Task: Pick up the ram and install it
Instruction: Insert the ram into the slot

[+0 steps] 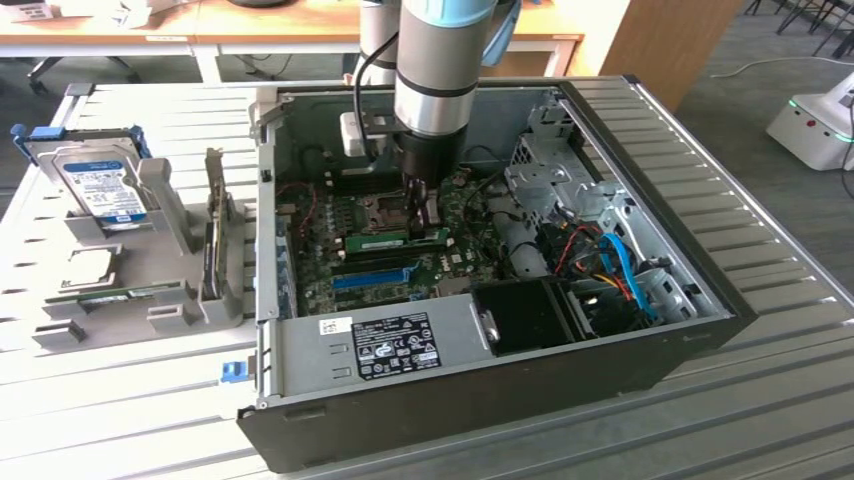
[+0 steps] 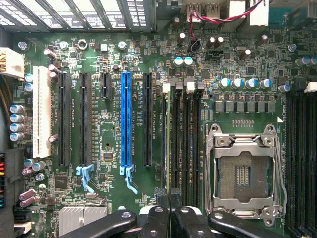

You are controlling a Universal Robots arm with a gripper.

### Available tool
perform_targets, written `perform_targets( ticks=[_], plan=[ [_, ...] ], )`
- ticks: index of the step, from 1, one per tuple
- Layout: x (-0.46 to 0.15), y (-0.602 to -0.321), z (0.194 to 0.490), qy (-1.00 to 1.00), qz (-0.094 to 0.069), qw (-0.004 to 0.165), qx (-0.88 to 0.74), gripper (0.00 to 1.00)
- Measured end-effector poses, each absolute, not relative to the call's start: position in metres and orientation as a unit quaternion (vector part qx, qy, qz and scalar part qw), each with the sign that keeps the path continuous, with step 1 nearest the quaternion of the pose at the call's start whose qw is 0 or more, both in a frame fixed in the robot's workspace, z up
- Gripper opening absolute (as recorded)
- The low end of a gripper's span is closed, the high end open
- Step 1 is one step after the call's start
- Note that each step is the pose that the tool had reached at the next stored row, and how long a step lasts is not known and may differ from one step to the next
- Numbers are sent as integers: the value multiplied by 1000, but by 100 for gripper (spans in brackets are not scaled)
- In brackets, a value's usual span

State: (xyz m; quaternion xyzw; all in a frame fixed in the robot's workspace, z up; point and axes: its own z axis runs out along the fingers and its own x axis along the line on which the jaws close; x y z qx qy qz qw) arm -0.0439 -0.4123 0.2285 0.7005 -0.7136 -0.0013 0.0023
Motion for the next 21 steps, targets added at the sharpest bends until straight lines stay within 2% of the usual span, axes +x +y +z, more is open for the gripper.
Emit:
perform_targets(
  ticks=[21],
  plan=[
    [-44,-412,228,-710,-1,2,704,12]
  ],
)
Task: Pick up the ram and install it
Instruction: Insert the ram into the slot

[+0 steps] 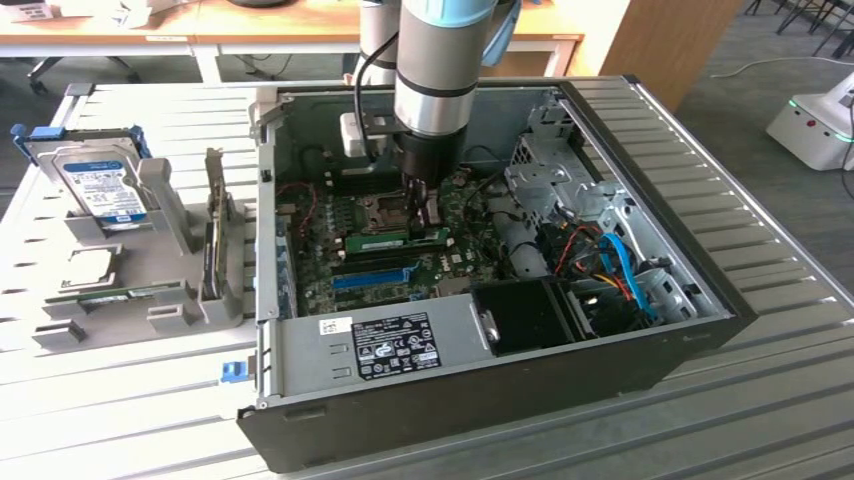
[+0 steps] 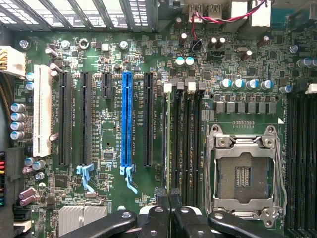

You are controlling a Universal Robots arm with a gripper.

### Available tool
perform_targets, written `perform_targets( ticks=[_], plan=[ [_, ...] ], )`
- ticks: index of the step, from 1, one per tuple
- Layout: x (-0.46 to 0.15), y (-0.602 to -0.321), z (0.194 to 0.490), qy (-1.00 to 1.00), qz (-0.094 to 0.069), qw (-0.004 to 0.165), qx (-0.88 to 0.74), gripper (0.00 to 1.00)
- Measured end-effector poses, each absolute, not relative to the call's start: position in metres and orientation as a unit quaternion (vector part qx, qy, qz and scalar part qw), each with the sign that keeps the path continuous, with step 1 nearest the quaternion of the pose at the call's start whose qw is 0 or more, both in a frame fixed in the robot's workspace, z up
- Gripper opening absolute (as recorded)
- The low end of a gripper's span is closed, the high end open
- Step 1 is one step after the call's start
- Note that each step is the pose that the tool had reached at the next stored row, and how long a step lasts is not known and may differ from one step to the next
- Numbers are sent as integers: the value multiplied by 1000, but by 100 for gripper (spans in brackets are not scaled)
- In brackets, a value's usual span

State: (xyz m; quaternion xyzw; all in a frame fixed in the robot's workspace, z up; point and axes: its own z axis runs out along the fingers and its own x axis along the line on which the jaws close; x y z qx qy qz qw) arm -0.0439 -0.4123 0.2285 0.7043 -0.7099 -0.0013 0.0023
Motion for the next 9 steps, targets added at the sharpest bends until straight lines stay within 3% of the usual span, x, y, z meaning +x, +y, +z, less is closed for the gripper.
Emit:
perform_targets(
  ticks=[9],
  plan=[
    [-44,-412,226,-710,-1,2,704,12]
  ],
)
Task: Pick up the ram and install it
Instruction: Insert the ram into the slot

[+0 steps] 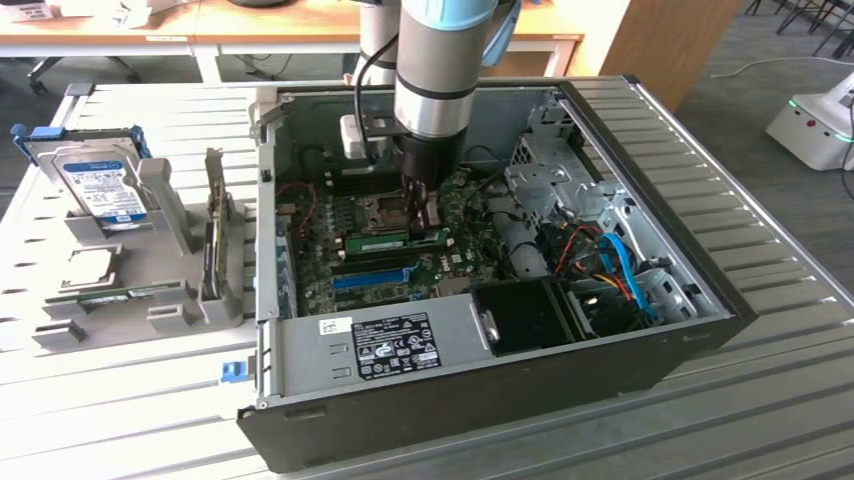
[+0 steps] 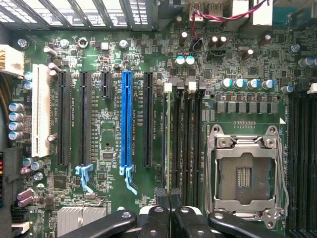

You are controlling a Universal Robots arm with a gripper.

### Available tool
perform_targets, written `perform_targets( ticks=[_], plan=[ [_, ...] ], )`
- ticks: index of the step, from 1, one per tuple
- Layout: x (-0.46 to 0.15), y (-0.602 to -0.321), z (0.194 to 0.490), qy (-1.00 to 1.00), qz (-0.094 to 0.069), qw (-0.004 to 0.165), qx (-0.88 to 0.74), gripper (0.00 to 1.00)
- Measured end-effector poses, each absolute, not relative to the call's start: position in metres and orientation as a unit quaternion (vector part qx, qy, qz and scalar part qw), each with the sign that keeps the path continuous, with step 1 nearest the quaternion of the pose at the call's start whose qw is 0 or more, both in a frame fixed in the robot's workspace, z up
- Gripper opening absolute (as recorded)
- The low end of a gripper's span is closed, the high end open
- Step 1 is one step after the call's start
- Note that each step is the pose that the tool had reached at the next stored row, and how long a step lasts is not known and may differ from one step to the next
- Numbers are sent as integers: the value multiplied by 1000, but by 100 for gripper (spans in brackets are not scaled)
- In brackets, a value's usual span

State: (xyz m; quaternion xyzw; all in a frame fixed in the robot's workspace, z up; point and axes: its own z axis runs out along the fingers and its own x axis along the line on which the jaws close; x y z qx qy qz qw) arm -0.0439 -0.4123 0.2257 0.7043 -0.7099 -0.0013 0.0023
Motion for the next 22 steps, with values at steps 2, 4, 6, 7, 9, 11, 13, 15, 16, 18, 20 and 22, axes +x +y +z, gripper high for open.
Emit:
perform_targets(
  ticks=[2,4,6,7,9,11,13,15,16,18,20,22],
  plan=[
    [-44,-412,225,-710,-1,2,704,12],
    [-44,-412,224,-710,-1,2,704,12],
    [-44,-412,224,-710,-1,2,704,12],
    [-44,-412,224,-710,-1,2,704,12],
    [-44,-412,224,-710,-1,2,704,12],
    [-44,-412,223,-710,-1,2,704,13],
    [-44,-412,223,-710,-1,2,704,13],
    [-44,-412,223,-710,-1,2,704,19],
    [-44,-412,223,-710,-1,2,704,19],
    [-44,-412,223,-710,-1,2,704,19],
    [-44,-412,223,-710,-1,2,704,19],
    [-44,-412,224,-710,-1,2,704,19]
  ],
)
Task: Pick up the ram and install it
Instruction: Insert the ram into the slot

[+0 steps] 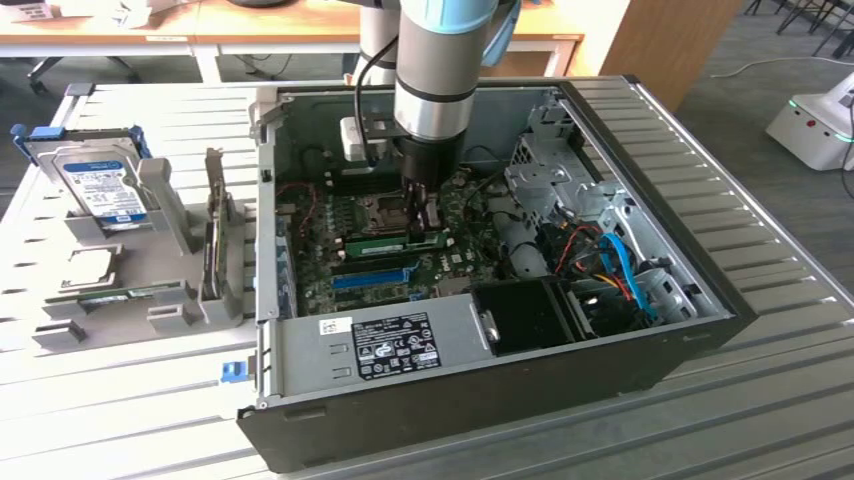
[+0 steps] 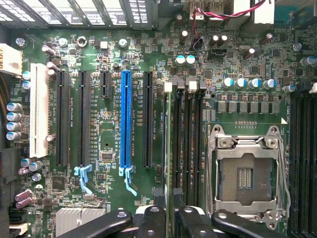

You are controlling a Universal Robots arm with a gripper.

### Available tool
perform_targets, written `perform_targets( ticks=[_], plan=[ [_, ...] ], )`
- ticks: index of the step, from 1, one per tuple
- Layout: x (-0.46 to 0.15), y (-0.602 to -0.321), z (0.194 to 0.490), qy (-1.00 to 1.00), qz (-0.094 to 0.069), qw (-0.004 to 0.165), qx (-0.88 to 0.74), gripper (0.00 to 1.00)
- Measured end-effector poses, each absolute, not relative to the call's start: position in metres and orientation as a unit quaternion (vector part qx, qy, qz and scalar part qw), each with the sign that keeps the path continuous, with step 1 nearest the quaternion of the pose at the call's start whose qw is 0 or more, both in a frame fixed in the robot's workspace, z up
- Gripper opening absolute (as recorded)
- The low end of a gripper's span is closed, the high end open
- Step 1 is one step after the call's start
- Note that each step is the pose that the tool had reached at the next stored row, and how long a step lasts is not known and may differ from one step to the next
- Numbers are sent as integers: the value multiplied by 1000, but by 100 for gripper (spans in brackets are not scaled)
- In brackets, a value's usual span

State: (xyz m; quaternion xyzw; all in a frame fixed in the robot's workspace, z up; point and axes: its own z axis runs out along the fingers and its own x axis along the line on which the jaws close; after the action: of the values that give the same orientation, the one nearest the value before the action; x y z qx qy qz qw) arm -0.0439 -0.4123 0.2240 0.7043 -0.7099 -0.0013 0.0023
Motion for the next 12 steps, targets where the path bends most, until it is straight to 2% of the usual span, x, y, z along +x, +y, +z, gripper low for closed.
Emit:
perform_targets(
  ticks=[12],
  plan=[
    [-44,-412,243,-710,-1,2,704,19]
  ],
)
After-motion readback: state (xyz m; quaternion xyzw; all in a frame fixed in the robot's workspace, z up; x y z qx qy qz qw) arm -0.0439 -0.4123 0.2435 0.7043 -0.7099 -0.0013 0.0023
